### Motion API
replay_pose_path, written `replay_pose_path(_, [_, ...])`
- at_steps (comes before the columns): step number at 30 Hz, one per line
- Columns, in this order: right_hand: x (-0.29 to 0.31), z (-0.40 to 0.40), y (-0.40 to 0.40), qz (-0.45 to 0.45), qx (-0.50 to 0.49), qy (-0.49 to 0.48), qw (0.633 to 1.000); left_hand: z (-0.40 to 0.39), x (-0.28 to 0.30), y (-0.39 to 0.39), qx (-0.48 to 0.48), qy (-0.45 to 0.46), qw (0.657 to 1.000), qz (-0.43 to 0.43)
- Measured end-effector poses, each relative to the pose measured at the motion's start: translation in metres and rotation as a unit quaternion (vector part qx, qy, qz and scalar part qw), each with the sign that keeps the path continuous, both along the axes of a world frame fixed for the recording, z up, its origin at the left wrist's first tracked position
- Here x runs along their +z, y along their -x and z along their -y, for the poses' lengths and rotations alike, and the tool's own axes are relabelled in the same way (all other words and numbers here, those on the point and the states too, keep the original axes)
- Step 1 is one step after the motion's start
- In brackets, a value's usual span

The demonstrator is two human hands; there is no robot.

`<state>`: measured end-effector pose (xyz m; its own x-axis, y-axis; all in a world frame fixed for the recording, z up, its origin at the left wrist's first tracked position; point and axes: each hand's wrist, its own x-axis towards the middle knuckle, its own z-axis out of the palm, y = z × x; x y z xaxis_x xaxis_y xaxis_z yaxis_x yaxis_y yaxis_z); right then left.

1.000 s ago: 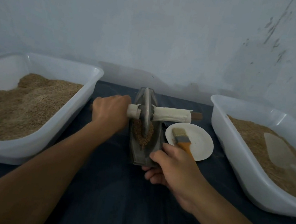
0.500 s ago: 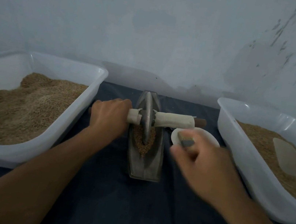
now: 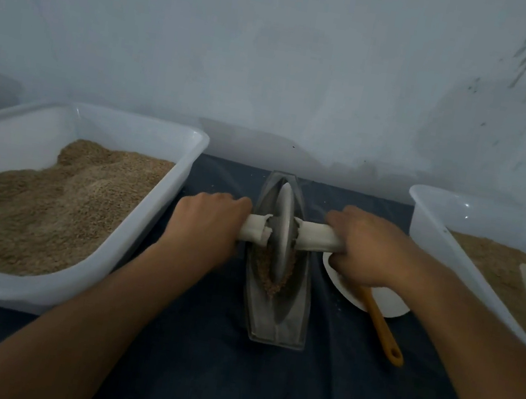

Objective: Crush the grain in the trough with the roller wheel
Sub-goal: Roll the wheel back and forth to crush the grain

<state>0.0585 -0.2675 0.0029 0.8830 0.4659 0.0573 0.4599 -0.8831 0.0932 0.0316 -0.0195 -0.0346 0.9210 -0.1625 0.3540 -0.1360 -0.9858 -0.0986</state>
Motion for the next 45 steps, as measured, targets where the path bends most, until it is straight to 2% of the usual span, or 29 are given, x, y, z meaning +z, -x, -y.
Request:
replay_pose_path(3, [-0.016, 0.006, 0.018, 0.07, 0.011, -0.045, 0.996, 0.001, 0.001, 0.007, -0.007, -0.01, 1.0, 0.01])
replay_pose_path(9, [-0.036, 0.011, 0.044, 0.135, -0.005, -0.088, 0.987, 0.007, 0.0, 0.024, -0.024, -0.045, 0.995, 0.087])
replay_pose_path(12, [-0.036, 0.006, 0.04, 0.162, -0.013, -0.082, 0.983, 0.006, -0.004, 0.024, 0.002, -0.042, 0.996, 0.083])
replay_pose_path(16, [-0.029, -0.003, 0.012, 0.168, -0.042, -0.028, 0.985, 0.008, -0.006, 0.008, 0.041, -0.018, 0.999, 0.028])
replay_pose_path(20, [-0.023, -0.005, -0.026, 0.086, -0.055, 0.01, 0.995, 0.01, -0.004, -0.015, 0.058, -0.005, 0.998, 0.001])
replay_pose_path(25, [-0.015, -0.008, -0.07, -0.043, -0.065, 0.024, 0.997, 0.014, -0.001, -0.041, 0.061, -0.013, 0.998, 0.028])
replay_pose_path(32, [-0.015, -0.01, -0.091, -0.058, -0.067, 0.003, 0.996, 0.017, 0.008, -0.066, 0.059, -0.025, 0.998, 0.027])
replay_pose_path(35, [-0.019, -0.009, -0.082, -0.017, -0.064, 0.001, 0.998, 0.016, 0.006, -0.059, 0.061, -0.024, 0.998, 0.018])
replay_pose_path(41, [-0.036, -0.007, -0.034, 0.152, -0.078, -0.028, 0.985, 0.01, -0.002, -0.024, 0.047, -0.031, 0.998, 0.018])
replay_pose_path(45, [-0.048, -0.001, 0.004, 0.19, -0.064, -0.07, 0.977, 0.013, 0.001, 0.003, 0.021, -0.057, 0.997, 0.042])
